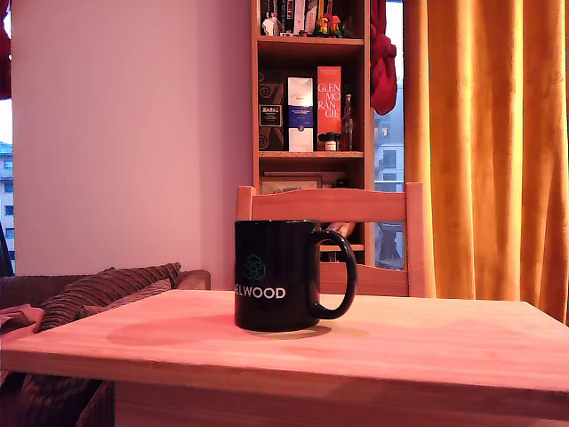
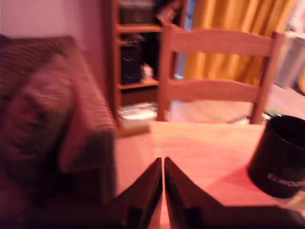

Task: Pick up the coffee capsules on the table and drop them inside the coffee cup

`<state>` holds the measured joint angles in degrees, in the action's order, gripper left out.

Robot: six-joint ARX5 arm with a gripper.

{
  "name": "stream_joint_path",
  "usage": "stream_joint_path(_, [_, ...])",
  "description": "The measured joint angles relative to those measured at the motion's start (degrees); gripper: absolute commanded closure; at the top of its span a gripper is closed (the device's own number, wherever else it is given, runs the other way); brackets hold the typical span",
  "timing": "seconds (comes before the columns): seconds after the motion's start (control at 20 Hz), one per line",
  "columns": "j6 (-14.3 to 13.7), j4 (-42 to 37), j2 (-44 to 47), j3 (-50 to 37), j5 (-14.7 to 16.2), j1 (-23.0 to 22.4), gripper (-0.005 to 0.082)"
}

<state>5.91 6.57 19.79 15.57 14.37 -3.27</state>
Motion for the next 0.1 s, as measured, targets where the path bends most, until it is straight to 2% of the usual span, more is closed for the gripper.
stream_joint_path(0.1, [0.0, 0.3, -4.2, 0.0, -0.7, 0.0, 0.079])
